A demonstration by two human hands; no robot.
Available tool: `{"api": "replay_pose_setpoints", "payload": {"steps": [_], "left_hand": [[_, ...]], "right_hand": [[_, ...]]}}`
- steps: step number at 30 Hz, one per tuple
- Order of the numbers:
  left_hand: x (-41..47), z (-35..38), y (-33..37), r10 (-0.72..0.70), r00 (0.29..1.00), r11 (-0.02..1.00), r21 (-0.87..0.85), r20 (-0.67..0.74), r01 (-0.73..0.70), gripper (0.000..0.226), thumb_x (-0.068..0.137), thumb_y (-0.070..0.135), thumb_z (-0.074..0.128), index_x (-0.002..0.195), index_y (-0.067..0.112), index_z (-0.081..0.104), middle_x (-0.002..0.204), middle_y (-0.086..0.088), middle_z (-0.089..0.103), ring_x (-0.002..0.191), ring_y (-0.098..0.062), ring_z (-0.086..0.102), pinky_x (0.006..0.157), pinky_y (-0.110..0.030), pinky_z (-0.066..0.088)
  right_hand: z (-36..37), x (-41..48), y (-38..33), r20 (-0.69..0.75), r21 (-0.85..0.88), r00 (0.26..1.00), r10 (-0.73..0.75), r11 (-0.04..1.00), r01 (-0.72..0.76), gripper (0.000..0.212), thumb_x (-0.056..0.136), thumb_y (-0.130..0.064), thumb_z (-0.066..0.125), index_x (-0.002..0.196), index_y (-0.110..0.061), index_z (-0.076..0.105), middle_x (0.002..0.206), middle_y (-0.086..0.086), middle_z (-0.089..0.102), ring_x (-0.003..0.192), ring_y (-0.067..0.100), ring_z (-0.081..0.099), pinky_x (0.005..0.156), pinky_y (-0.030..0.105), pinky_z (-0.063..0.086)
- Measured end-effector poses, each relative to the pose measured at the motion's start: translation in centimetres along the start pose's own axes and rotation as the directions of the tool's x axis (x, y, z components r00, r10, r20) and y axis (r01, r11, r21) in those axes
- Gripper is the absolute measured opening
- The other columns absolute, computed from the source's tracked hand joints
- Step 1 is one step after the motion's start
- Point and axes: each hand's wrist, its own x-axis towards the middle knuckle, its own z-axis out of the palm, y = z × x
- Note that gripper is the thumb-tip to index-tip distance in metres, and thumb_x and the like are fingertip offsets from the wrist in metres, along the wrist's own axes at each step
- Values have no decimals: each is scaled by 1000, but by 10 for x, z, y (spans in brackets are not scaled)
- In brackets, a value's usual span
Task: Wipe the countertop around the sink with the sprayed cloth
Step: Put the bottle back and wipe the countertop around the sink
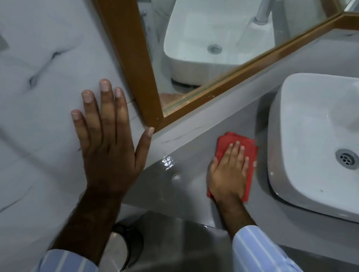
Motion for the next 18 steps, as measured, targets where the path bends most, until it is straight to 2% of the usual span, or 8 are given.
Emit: {"api": "replay_pose_setpoints", "payload": {"steps": [2,4,7,9,11,12,15,18], "left_hand": [[0,0,1,4,1000,1000,24,1,-4,89,104,61,43,165,5,10,169,-23,26,155,-42,15,132,-47,-5],[1,-1,4,-6,1000,999,36,6,5,88,104,61,42,165,4,13,168,-25,28,155,-43,15,131,-49,-4],[2,-2,6,-17,1000,999,32,17,17,86,105,59,41,165,4,13,169,-26,25,155,-45,13,131,-49,-7],[4,-3,6,-15,1000,1000,20,16,14,87,105,59,41,165,4,10,169,-27,24,154,-46,13,130,-46,-13],[4,-4,3,-10,1000,1000,21,17,10,88,105,59,40,166,6,5,169,-27,23,154,-48,16,129,-43,-16],[3,-4,3,-2,1000,1000,11,20,1,88,106,59,40,166,7,2,169,-27,23,153,-49,17,129,-42,-17],[3,-6,2,-8,999,1000,-8,41,8,88,106,60,39,165,11,-3,170,-26,21,154,-50,19,128,-40,-18],[4,-9,4,-28,998,999,-39,60,30,88,105,60,39,166,11,-2,171,-24,19,155,-50,17,129,-41,-17]], "right_hand": [[8,-29,-38,27,93,994,-107,990,104,72,108,-42,32,165,-3,12,174,18,14,162,34,12,133,52,9],[20,-72,-76,87,204,956,-280,945,258,70,108,-43,35,165,-8,14,174,16,17,162,33,14,132,50,4],[36,-125,-124,138,176,821,-553,830,529,66,109,-44,31,163,-7,20,173,18,20,161,36,16,132,54,12],[42,-136,-130,118,163,798,-591,804,571,65,109,-44,32,162,-7,21,172,17,23,161,35,18,131,53,12],[39,-126,-116,93,188,815,-572,814,550,66,109,-44,31,163,-8,18,173,15,22,161,32,17,132,51,11],[34,-120,-100,76,205,850,-522,842,499,67,108,-43,33,163,-8,20,172,15,25,161,30,20,132,50,14],[24,-105,-28,-15,200,957,-288,937,285,69,101,-42,48,159,-6,38,166,16,40,155,31,36,127,53,27],[14,-100,62,-74,77,996,-57,995,63,70,101,-41,43,160,-5,32,168,18,35,155,32,34,128,53,27]]}}
